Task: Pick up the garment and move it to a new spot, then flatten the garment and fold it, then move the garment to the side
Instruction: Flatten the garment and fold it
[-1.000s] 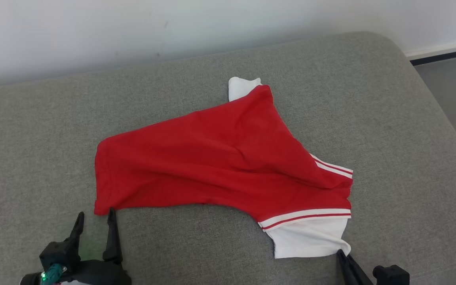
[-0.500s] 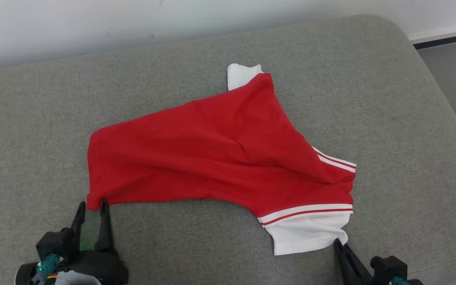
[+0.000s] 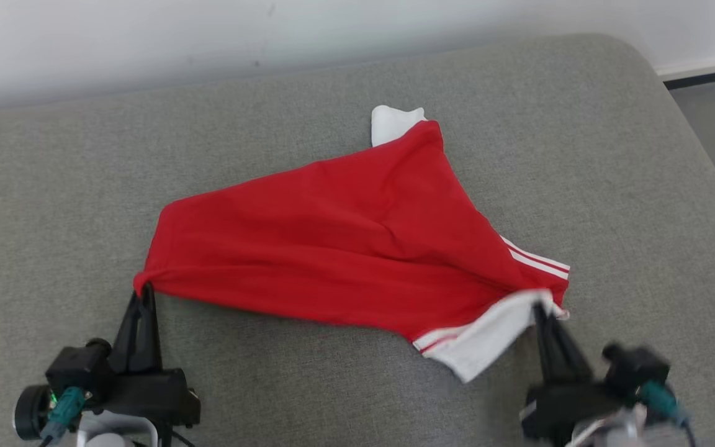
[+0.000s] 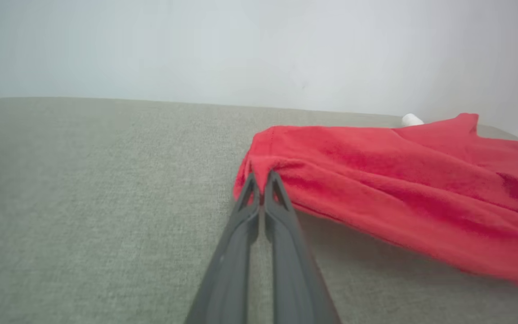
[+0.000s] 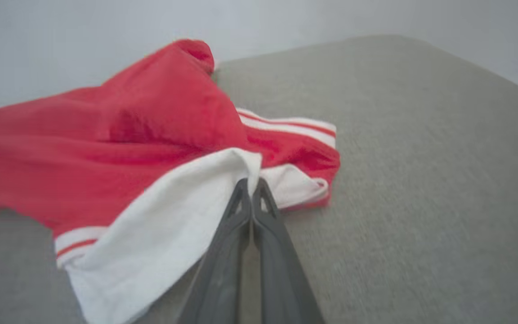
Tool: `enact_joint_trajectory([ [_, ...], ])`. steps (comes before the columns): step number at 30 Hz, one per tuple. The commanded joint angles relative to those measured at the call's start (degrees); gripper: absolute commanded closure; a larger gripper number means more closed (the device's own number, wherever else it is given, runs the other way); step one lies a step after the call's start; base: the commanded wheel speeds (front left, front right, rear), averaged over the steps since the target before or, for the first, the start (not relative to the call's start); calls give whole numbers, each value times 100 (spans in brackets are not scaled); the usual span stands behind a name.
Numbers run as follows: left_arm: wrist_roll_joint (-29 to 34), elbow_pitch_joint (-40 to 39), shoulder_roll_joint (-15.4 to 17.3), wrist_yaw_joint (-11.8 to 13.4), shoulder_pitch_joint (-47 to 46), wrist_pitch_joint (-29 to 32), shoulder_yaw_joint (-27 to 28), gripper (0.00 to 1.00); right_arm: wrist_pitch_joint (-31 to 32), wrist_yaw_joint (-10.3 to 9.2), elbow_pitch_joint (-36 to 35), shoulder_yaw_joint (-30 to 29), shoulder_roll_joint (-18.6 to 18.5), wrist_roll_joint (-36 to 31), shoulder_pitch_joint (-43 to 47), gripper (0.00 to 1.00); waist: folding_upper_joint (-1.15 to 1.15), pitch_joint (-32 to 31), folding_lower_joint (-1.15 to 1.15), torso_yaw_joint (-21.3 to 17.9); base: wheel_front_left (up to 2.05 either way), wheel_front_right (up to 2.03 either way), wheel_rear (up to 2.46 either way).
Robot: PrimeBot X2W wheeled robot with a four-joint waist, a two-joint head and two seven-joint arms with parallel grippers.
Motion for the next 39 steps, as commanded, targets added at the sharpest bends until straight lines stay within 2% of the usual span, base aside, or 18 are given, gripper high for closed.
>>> enact_joint_trajectory([
  [1, 131, -191, 3, -23, 26, -19, 56, 100, -10, 3, -354, -47, 40, 169, -244, 100, -1, -106, 0, 55, 0, 0, 0],
  [6, 331, -677, 183, -25, -310, -19, 133, 100, -7, 3, -1269, -2, -93, 467, -968, 100, -1, -417, 0, 106, 0, 0, 0],
  [10, 471, -822, 551, -35, -742, -19, -14, 100, -7, 3, -1605, 137, -415, 620, -1654, 100, -1, -767, 0, 182, 0, 0, 0],
  [20, 422, -724, 1910, -29, -2416, -19, -914, 100, -6, 3, -1702, 394, -1197, 886, -3388, 100, -1, -1527, 0, 503, 0, 0, 0],
  [25, 283, -580, 2377, -30, -3304, 228, -1358, 100, 71, 3, -1597, 547, -1512, 1037, -4095, 100, -1, -1572, 0, 664, 0, 0, 0],
  [33, 191, -223, 2518, -30, -3890, 533, -1797, 100, 425, 3, -1067, 991, -1684, 1077, -4728, 100, -1, -1139, 0, 756, 0, 0, 0],
  [39, 112, 284, 2290, 55, -4278, 443, -1881, 100, 406, 3, -402, 1263, -1748, 1064, -5415, 100, -1, -75, 0, 764, 0, 0, 0],
])
